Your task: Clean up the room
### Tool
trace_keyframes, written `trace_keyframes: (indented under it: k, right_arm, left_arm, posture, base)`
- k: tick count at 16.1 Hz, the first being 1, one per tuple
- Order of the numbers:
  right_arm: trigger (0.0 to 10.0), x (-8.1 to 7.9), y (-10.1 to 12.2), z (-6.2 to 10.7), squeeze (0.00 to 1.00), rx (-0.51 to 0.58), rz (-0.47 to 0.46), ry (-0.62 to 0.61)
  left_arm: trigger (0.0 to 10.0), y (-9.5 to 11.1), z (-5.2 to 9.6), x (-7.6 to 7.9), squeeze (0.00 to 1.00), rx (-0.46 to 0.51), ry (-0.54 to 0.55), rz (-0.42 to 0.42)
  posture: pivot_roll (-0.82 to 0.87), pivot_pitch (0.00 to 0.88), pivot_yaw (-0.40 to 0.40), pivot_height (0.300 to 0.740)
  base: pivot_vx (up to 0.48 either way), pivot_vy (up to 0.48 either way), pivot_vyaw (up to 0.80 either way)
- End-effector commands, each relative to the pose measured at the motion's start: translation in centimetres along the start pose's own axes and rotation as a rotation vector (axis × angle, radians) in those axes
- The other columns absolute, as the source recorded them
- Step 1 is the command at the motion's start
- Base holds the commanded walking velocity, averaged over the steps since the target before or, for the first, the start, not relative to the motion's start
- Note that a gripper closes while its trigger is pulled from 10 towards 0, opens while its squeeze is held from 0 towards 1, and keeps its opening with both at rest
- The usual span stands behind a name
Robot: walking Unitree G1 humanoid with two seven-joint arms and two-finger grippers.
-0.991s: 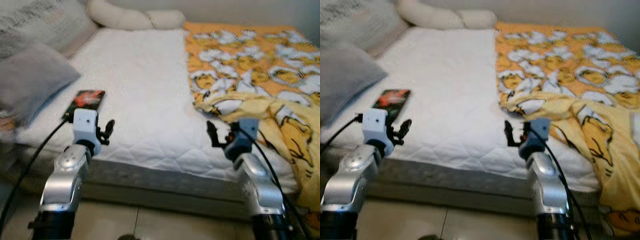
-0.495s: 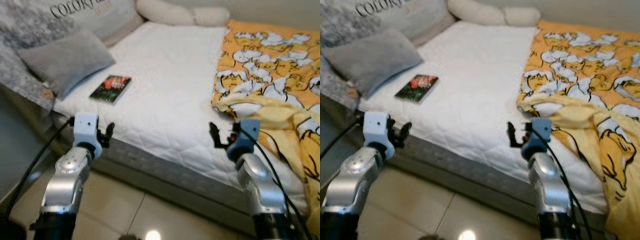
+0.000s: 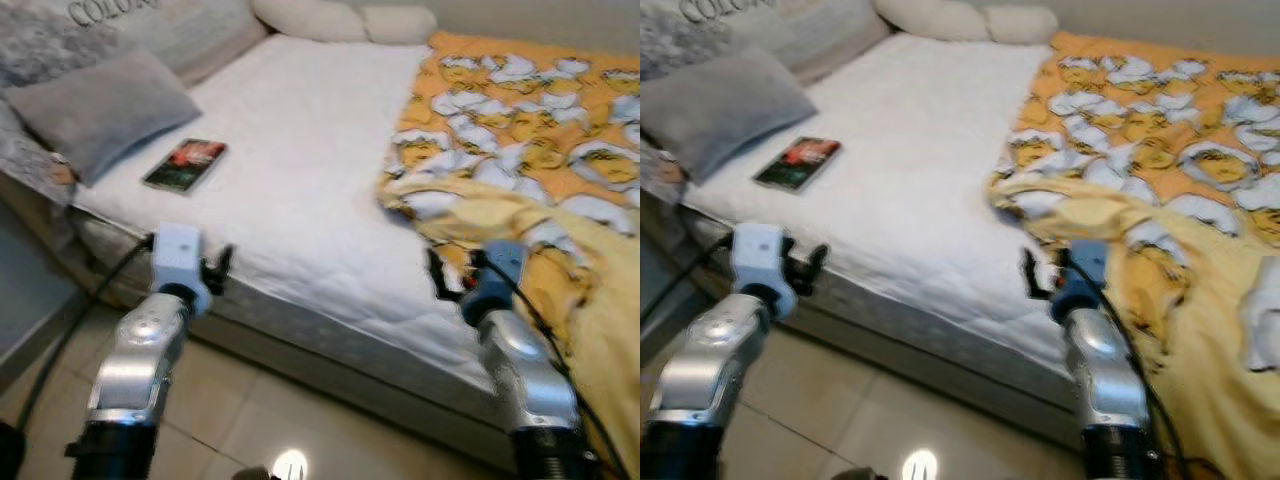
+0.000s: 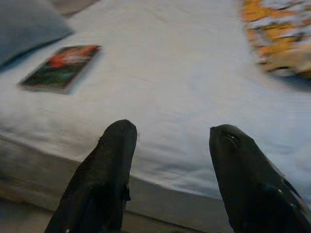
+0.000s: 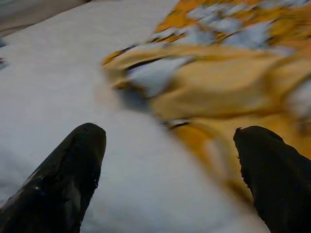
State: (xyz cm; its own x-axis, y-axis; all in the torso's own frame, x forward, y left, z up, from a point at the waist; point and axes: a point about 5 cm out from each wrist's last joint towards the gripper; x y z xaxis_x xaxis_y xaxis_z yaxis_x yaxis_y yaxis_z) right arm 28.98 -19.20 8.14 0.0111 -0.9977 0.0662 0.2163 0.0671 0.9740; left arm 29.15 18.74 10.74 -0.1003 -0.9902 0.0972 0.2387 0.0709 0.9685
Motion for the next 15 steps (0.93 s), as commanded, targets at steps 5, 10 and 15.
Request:
trace_keyframes:
  k: [5, 10, 15]
  right_arm:
    - [10.0, -0.74, 0.58, -0.25, 1.0, 0.019, 0.014, 0.022]
    - [10.0, -0.81, 0.92, -0.34, 1.0, 0.034, 0.032, 0.045]
    - [10.0, -0.74, 0.88, -0.37, 1.0, 0.031, 0.027, 0.045]
  left_arm:
    - [10.0, 0.21, 0.11, -0.78, 0.0, 0.009, 0.02, -0.004]
    - [10.0, 0.11, 0.05, -0.76, 0.0, 0.007, 0.017, -0.004]
    - [10.0, 0.1, 0.0, -0.7, 0.0, 0.005, 0.015, -0.007]
  posture:
    - [-0.02, 0.0, 0.052, 0.74]
    - [-0.02, 0.0, 0.054, 0.74]
    - [-0.02, 0.0, 0.056, 0.74]
  base:
    - [0.0, -0.321, 0.0]
    - [0.0, -0.326, 0.45]
    - [0.0, -0.329, 0.8]
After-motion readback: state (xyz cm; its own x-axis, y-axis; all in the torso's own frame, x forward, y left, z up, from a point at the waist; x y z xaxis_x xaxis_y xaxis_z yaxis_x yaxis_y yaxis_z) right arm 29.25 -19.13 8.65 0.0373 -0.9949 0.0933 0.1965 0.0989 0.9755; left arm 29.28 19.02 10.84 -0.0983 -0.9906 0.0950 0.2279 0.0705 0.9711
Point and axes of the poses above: a point about 5 cm out from each wrist's last joint towards the gripper, its own z axis pointing back from the gripper into the wrist, its own y axis along the axis of the wrist's last joint, x = y × z, and after that the axes turned 10 degrees about z, right-handed
